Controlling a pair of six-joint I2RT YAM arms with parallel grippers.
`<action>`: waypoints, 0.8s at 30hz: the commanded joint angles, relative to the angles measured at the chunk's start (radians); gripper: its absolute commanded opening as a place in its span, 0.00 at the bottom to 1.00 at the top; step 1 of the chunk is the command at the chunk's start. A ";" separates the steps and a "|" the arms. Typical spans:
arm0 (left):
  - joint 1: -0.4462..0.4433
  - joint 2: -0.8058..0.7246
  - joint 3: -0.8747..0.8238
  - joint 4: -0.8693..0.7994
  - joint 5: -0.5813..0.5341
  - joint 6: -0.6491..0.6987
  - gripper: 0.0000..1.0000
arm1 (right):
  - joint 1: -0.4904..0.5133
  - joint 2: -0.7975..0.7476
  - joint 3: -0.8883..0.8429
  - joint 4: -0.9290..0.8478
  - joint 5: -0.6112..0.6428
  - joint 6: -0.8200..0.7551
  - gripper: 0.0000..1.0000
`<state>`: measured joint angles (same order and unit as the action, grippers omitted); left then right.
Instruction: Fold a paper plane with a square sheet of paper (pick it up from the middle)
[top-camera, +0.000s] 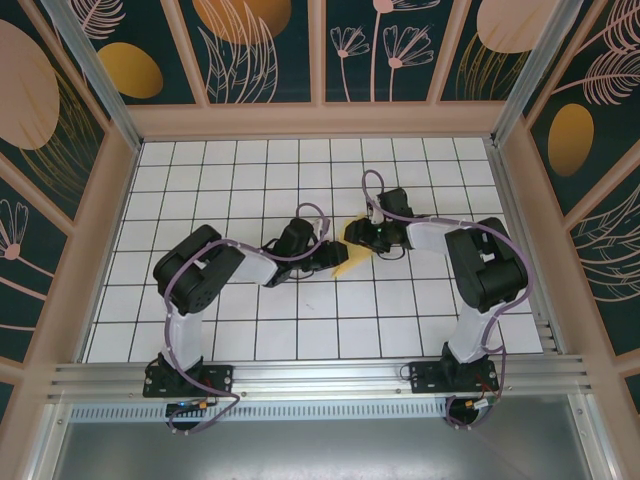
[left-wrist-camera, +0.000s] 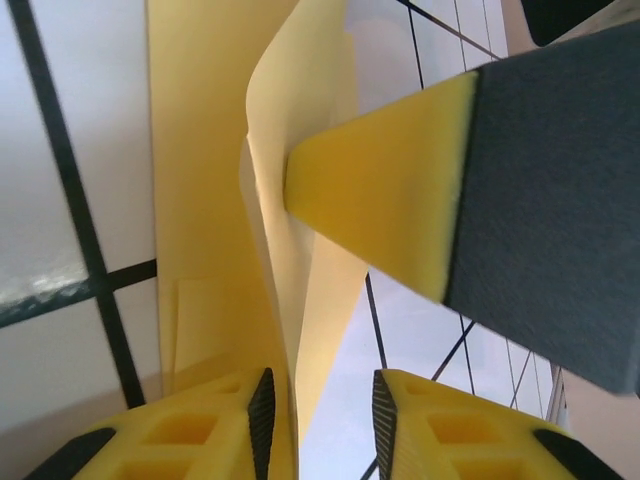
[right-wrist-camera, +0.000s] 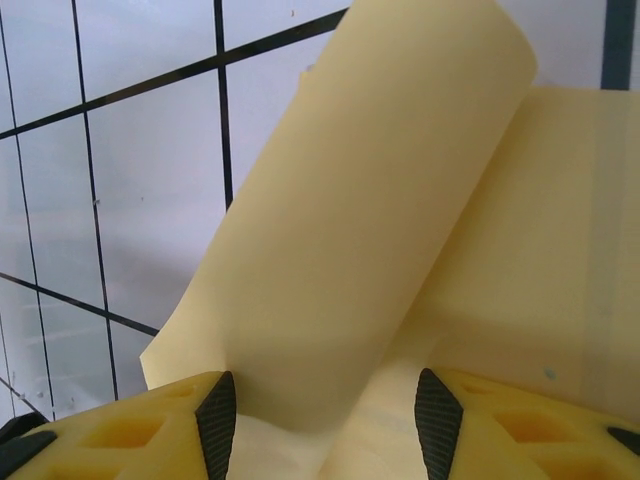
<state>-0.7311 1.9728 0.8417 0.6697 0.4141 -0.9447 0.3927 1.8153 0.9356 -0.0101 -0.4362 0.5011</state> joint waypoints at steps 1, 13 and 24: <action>0.005 -0.070 -0.038 -0.014 -0.027 0.001 0.35 | -0.005 0.063 -0.005 -0.077 0.129 0.009 0.53; 0.004 -0.177 -0.087 -0.047 -0.160 0.006 0.35 | -0.005 0.083 0.016 -0.138 0.203 0.042 0.48; -0.017 -0.102 -0.015 -0.032 -0.080 0.011 0.33 | -0.004 0.093 0.022 -0.166 0.237 0.053 0.43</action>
<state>-0.7368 1.8446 0.7887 0.6312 0.2993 -0.9443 0.4011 1.8347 0.9768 -0.0727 -0.3565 0.5564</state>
